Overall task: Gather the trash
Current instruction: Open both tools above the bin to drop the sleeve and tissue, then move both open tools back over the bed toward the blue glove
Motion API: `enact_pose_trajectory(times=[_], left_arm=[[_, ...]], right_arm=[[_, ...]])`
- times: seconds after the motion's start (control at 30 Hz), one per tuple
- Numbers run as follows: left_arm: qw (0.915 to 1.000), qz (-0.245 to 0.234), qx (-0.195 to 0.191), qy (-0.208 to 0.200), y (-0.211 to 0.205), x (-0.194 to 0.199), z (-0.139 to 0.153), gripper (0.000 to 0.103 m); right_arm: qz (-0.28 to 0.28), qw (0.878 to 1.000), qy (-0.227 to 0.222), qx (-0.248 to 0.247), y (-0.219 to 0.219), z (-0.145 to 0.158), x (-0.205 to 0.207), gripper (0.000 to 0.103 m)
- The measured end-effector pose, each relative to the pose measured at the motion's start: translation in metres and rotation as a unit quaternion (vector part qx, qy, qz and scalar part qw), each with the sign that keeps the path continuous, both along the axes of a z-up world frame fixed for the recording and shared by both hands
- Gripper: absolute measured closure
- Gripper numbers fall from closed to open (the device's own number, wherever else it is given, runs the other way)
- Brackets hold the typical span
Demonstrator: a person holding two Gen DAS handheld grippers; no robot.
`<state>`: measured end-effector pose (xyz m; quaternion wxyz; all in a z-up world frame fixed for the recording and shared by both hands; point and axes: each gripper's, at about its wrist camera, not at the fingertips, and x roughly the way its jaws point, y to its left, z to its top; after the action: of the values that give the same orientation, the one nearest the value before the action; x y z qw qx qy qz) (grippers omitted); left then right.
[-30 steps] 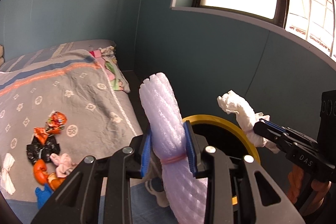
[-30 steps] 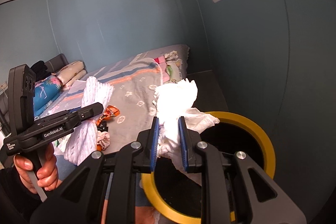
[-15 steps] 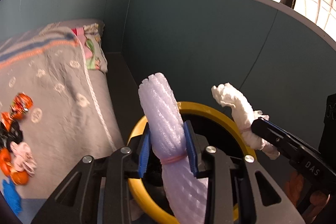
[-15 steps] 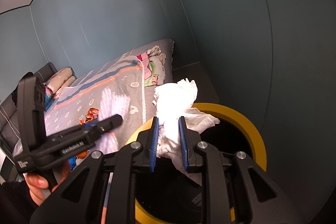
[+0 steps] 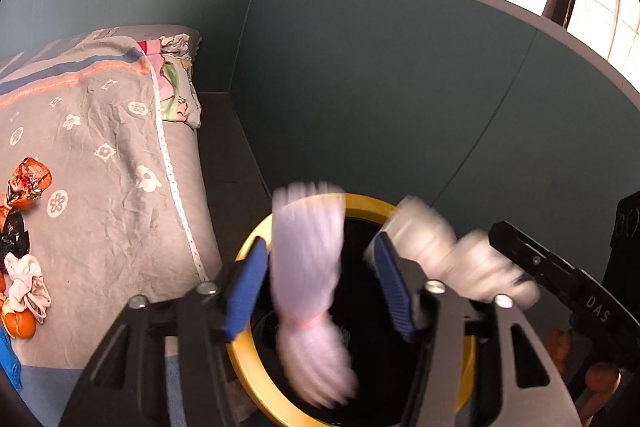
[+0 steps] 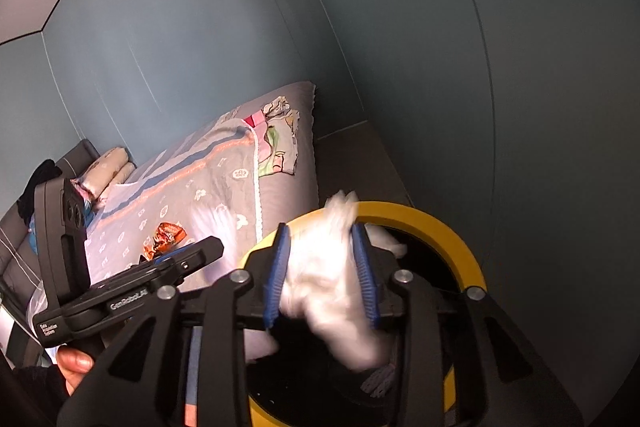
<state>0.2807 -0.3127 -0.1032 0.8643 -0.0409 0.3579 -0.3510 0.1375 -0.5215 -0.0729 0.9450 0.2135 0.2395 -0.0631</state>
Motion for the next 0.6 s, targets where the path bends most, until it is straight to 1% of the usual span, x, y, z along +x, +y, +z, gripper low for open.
enact_pose_trajectory(times=[0.03, 0.13, 0.17, 0.23, 0.3, 0.37, 0.47, 0.6], left_arm=[[1.0000, 0.000, -0.002, 0.001, 0.002, 0.000, 0.001, 0.041], [0.9999, 0.014, -0.007, -0.005, 0.012, -0.002, 0.006, 0.032], [0.9998, 0.018, -0.008, -0.006, 0.016, -0.002, 0.007, 0.029], [0.9996, 0.027, -0.009, -0.008, 0.024, -0.001, 0.010, 0.025], [0.9991, 0.038, -0.008, -0.016, 0.034, -0.001, 0.013, 0.022], [0.9984, 0.051, -0.008, -0.022, 0.045, -0.002, 0.018, 0.018], [0.9972, 0.068, -0.007, -0.030, 0.063, -0.002, 0.027, 0.017], [0.9946, 0.094, -0.011, -0.042, 0.090, -0.007, 0.039, 0.014]], right_arm=[[-0.004, 1.000, -0.002, 0.000, 0.000, 0.001, -0.001, 0.064], [-0.008, 1.000, -0.008, -0.008, 0.007, 0.007, -0.004, 0.063], [-0.008, 1.000, -0.010, -0.011, 0.008, 0.009, -0.005, 0.060], [-0.005, 1.000, -0.016, -0.012, 0.010, 0.013, -0.007, 0.055], [0.000, 1.000, -0.019, -0.013, 0.015, 0.017, -0.007, 0.054], [0.005, 1.000, -0.022, -0.015, 0.021, 0.020, -0.007, 0.052], [0.016, 0.999, -0.028, -0.019, 0.028, 0.028, -0.010, 0.049], [0.039, 0.998, -0.036, -0.026, 0.049, 0.040, -0.006, 0.044]])
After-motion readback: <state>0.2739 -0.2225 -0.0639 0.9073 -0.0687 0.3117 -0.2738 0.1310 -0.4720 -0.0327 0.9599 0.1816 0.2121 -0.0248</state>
